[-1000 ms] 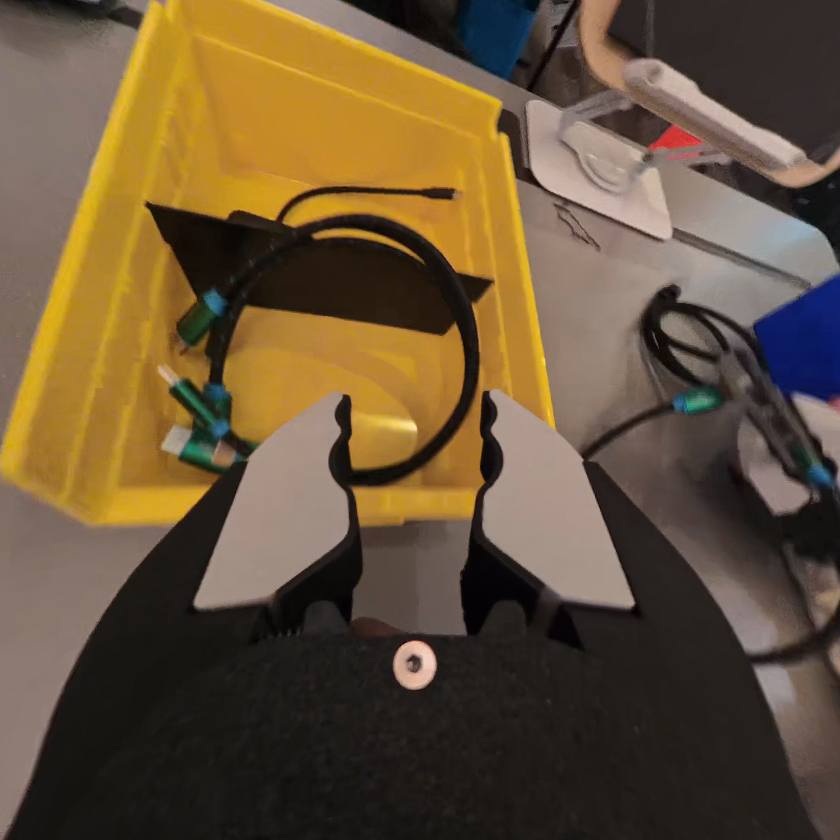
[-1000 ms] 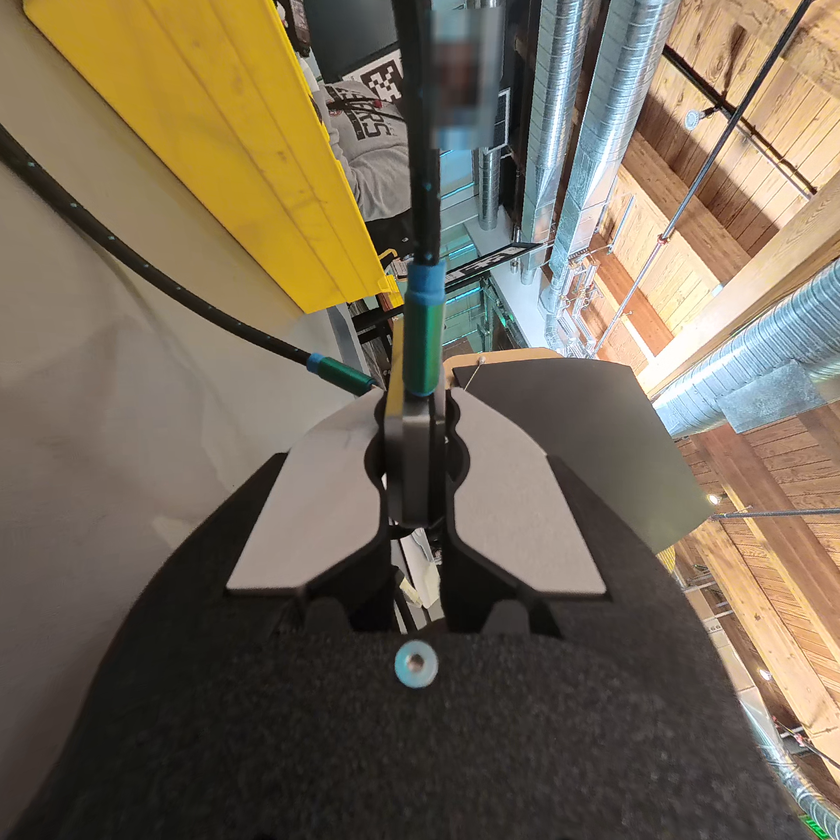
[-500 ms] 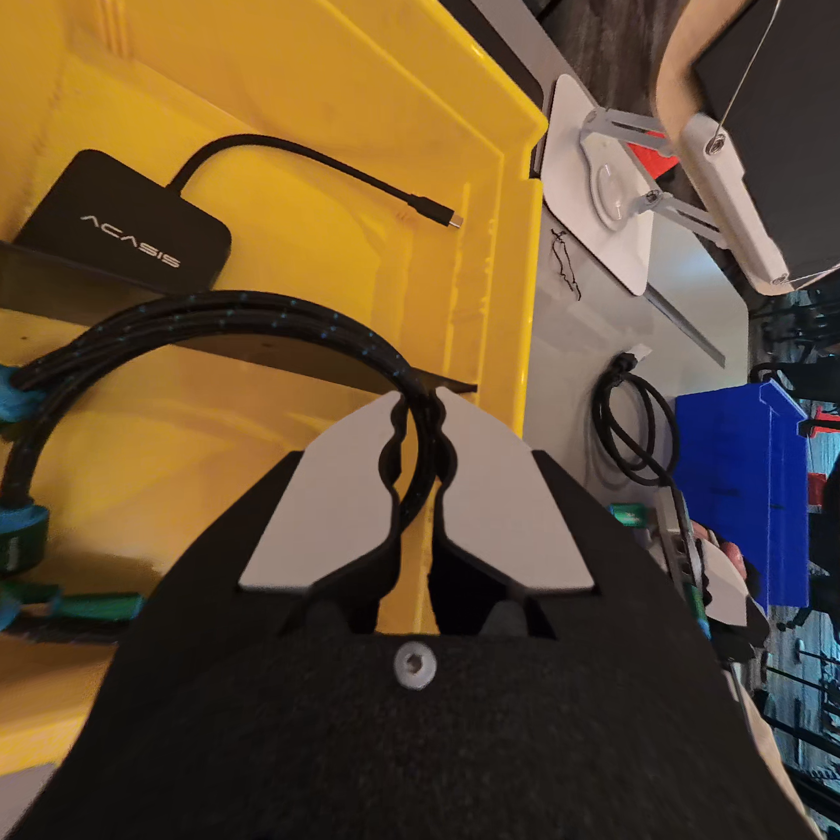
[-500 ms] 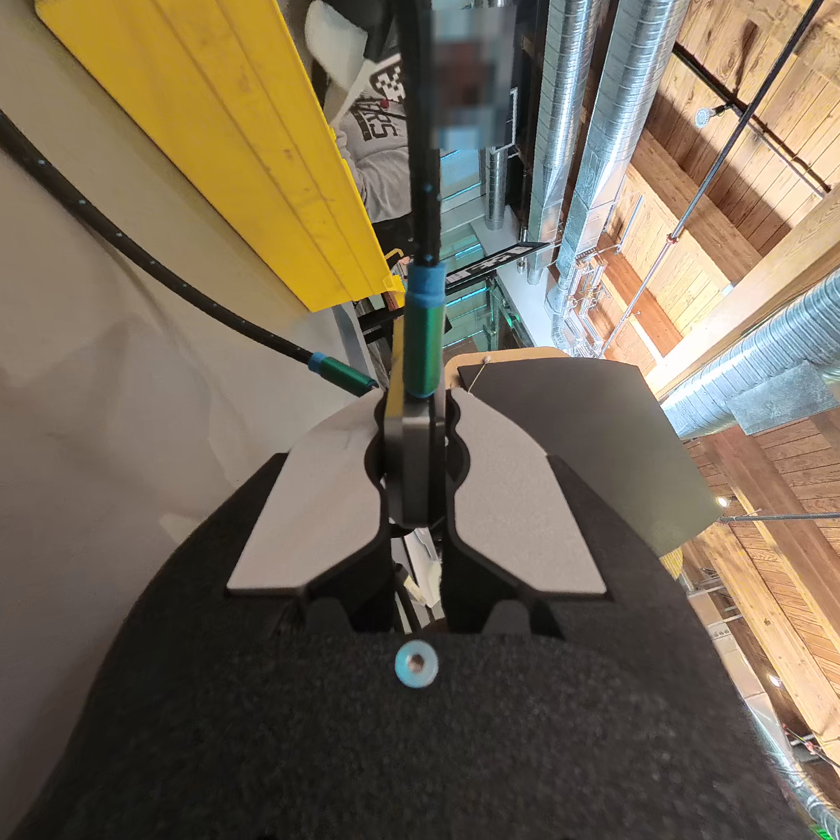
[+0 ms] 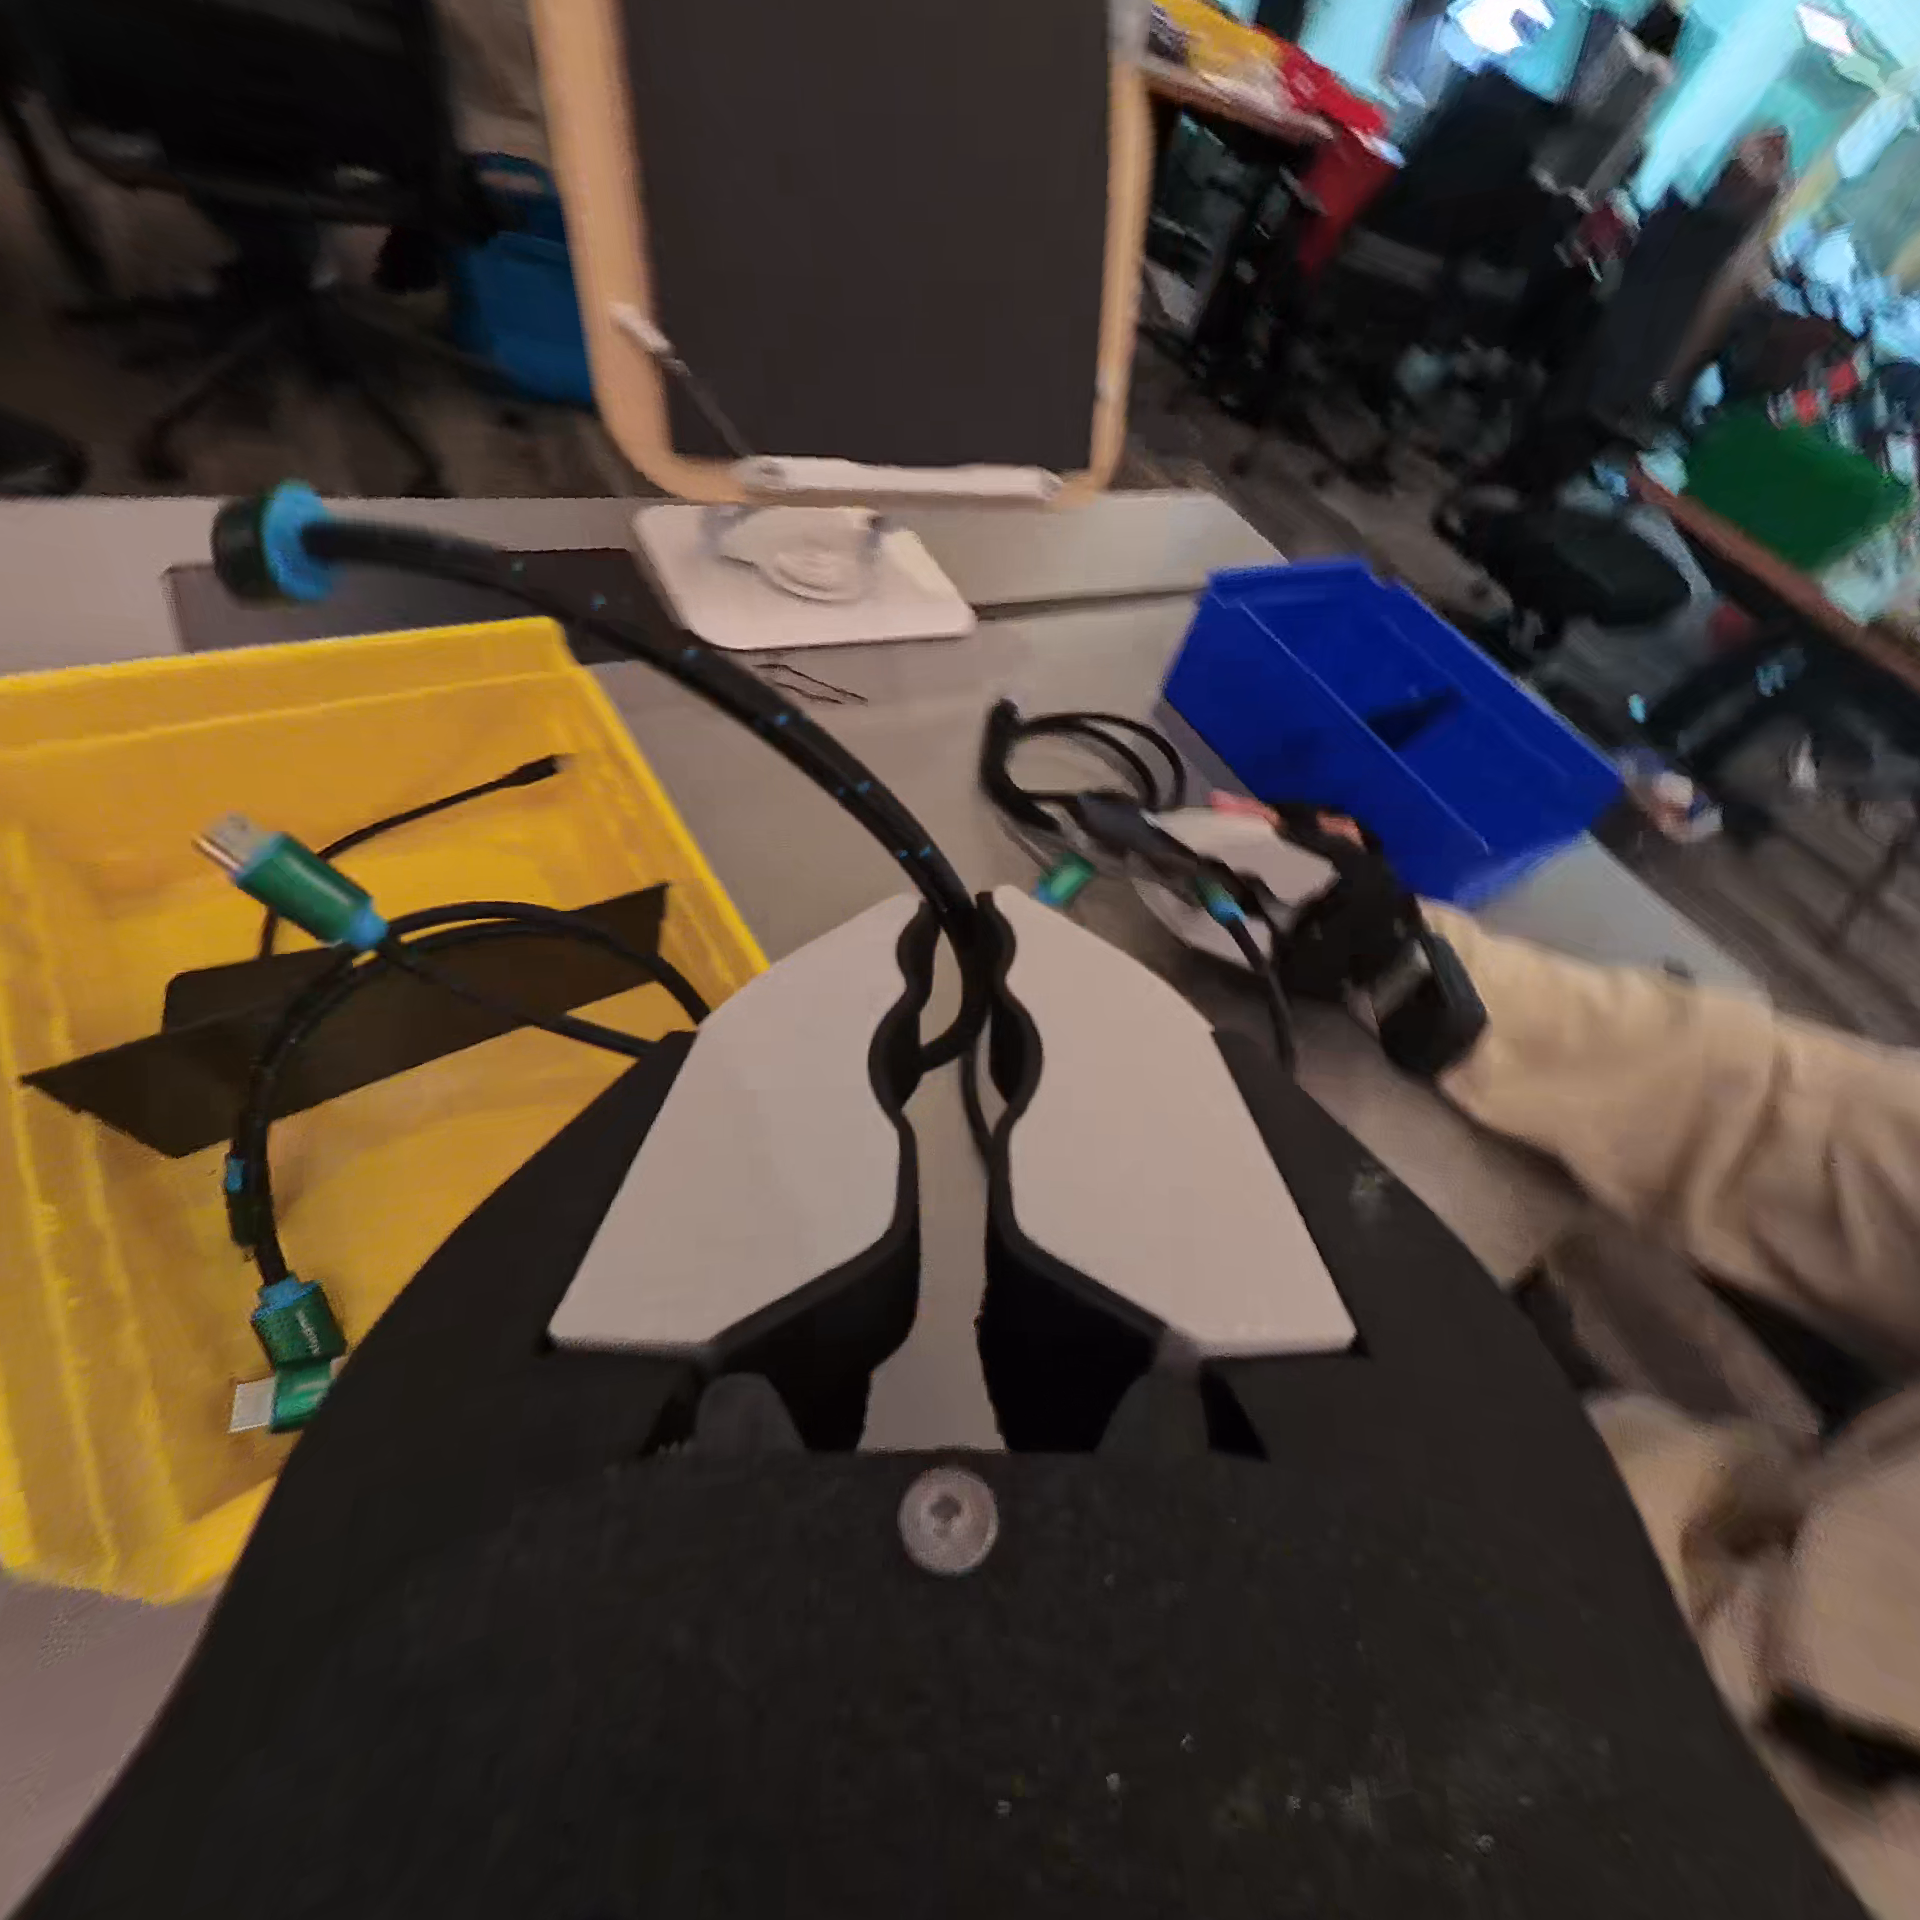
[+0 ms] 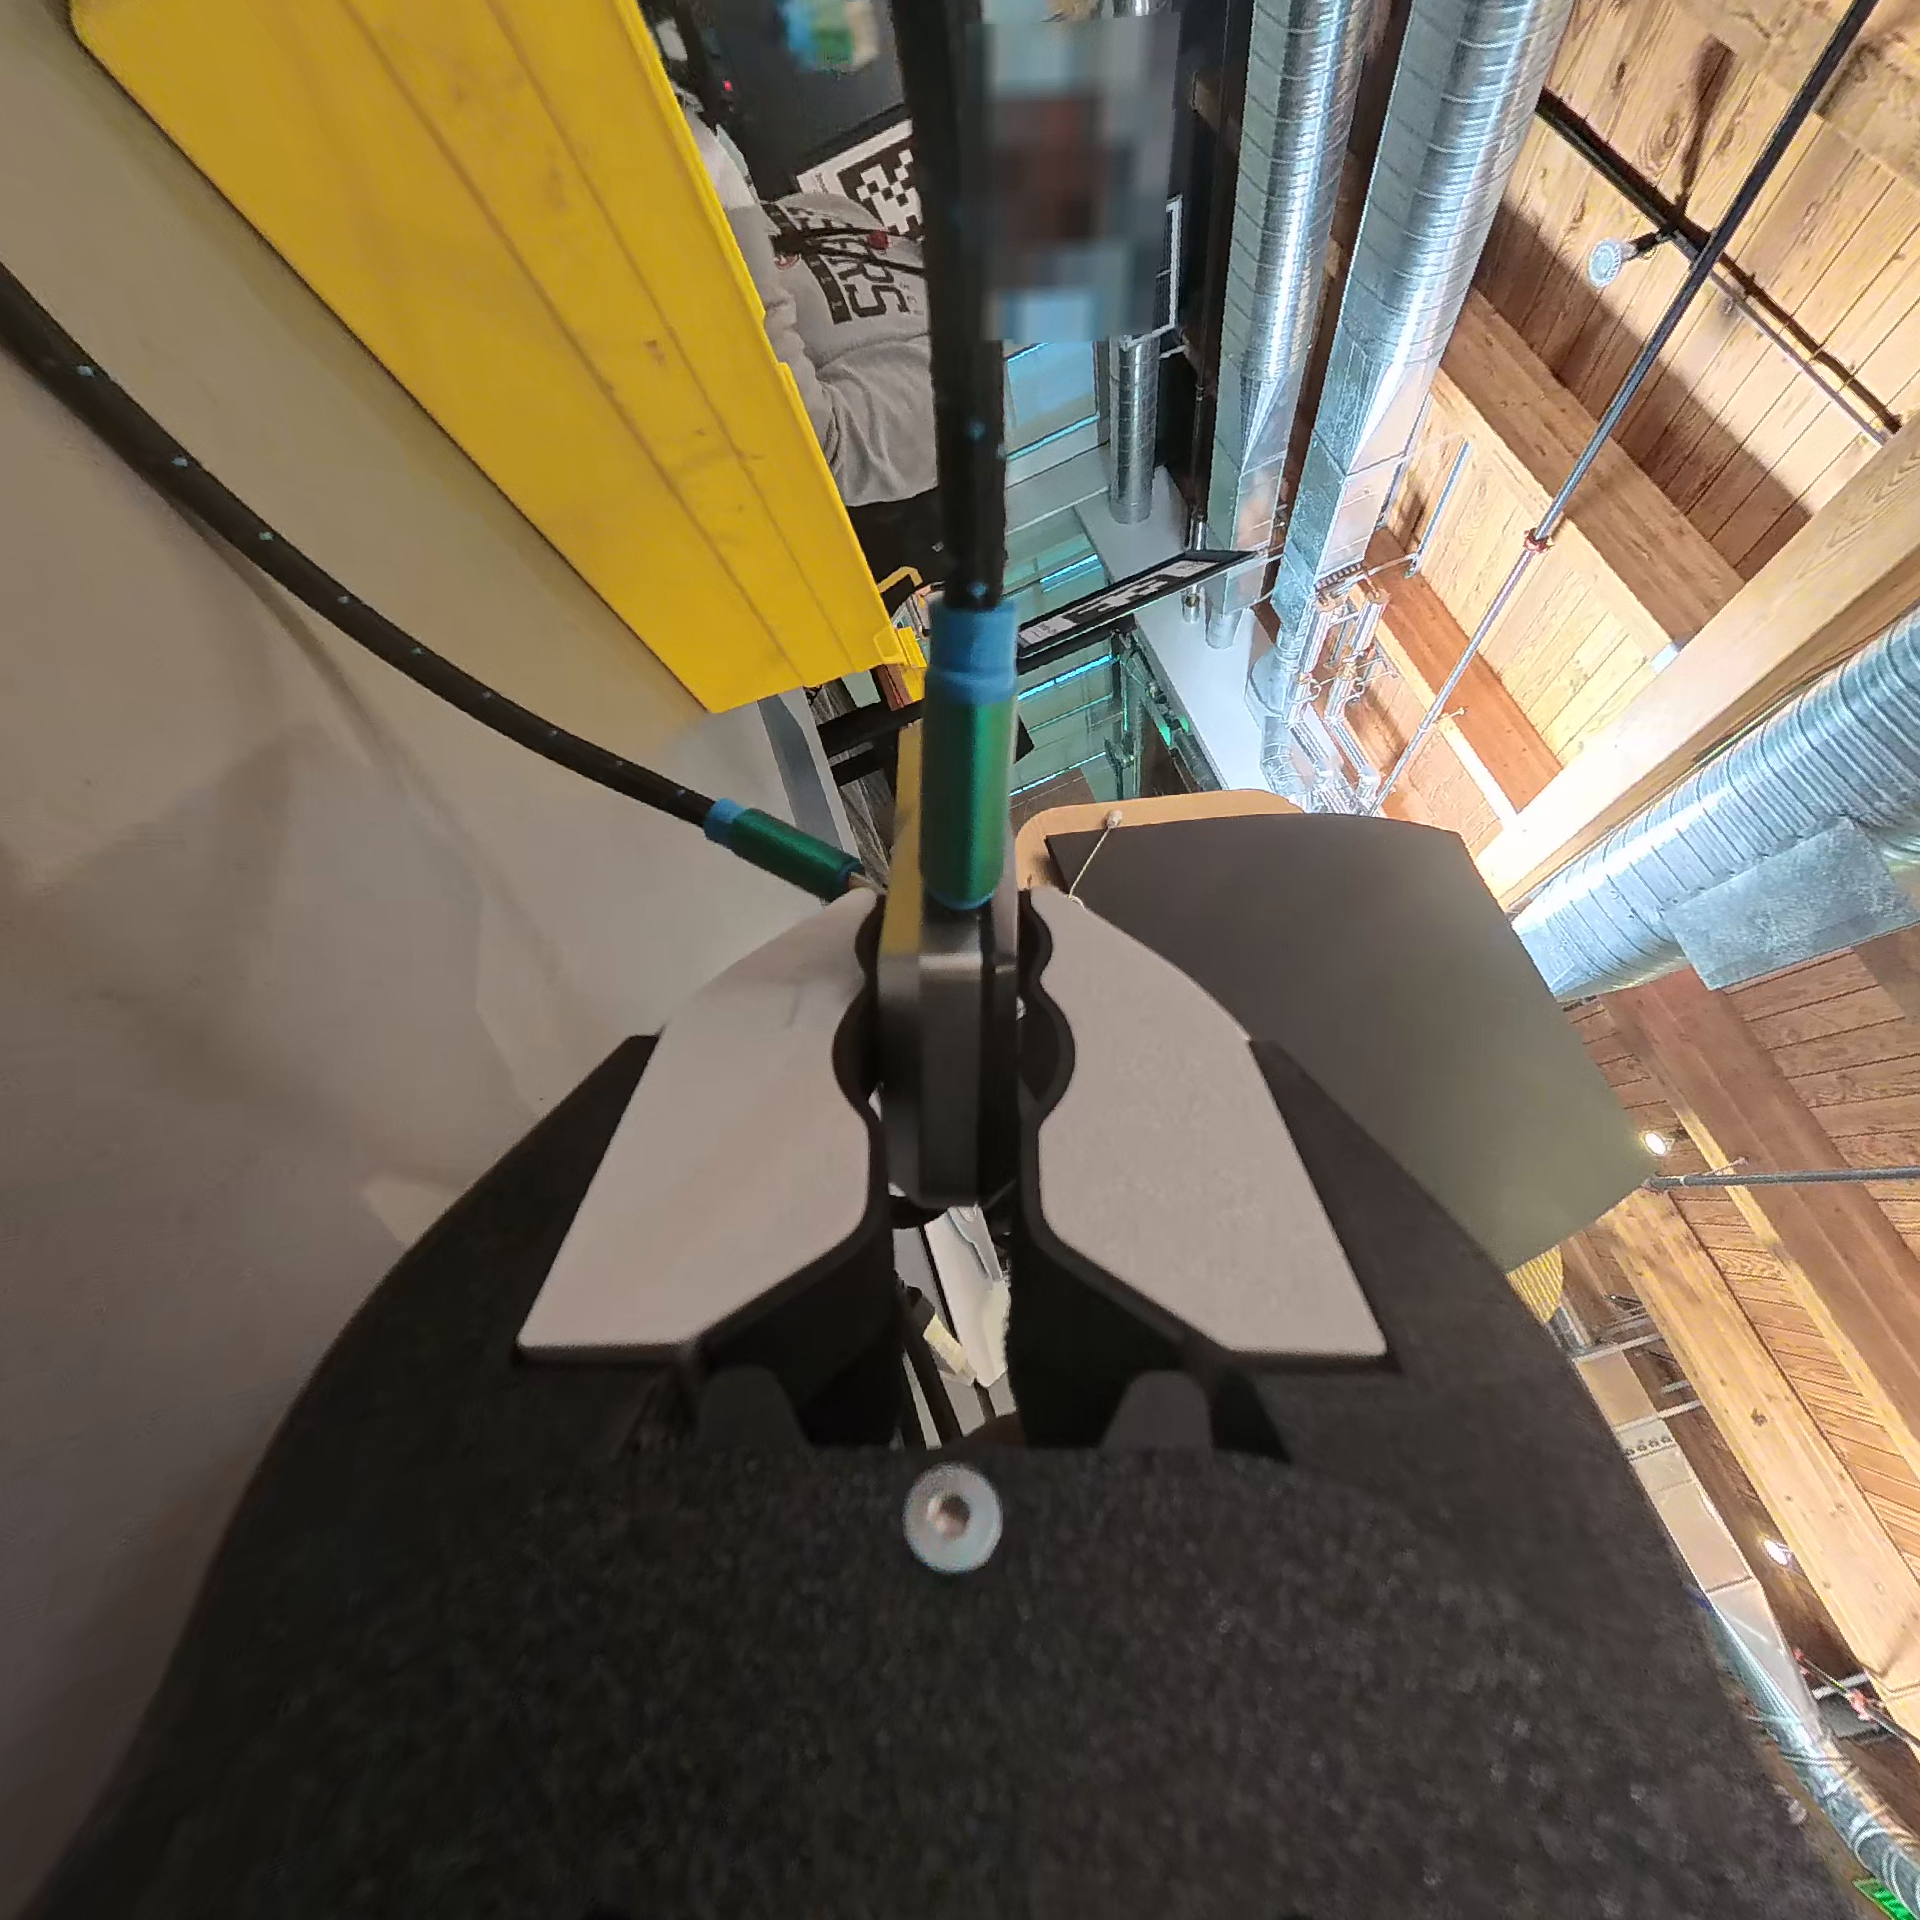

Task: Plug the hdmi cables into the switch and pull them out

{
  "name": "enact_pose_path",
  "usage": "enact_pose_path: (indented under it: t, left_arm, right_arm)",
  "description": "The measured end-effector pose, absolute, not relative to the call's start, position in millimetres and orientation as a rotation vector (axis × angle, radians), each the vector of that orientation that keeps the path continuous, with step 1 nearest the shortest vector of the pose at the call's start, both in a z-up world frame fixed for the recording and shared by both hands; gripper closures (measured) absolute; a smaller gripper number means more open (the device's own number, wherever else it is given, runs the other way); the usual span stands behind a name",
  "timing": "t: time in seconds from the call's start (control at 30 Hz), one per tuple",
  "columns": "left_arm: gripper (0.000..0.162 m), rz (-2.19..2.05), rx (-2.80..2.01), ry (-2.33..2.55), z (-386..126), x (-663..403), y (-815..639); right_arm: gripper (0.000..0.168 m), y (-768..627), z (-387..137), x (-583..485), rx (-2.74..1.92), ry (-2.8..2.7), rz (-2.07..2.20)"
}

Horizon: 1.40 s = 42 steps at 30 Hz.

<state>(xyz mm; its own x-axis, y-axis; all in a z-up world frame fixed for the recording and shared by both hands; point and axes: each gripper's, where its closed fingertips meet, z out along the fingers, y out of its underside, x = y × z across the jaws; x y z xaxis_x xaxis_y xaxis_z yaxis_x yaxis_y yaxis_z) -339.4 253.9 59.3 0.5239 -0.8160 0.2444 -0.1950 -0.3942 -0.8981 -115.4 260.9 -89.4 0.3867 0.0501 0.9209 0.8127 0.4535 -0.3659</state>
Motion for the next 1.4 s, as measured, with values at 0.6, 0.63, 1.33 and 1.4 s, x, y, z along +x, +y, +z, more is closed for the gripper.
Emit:
enact_pose_path:
  t: [0.6,0.63,1.33,1.4]
  left_arm:
    - [0.156,-0.44,-2.064,1.839,-155,-353,57]
    - [0.156,-0.459,-2.062,1.854,-156,-350,54]
    - [0.127,-1.029,-2.312,0.932,-142,-404,206]
    - [0.126,-1.074,-2.352,0.906,-150,-411,218]
  right_arm:
    - [0.147,263,-90,-112,-1.007,-1.064,-0.614]
    - [0.147,263,-90,-112,-1.007,-1.064,-0.615]
    - [0.147,263,-92,-111,-1.019,-1.075,-0.595]
    - [0.147,263,-92,-111,-1.02,-1.075,-0.594]
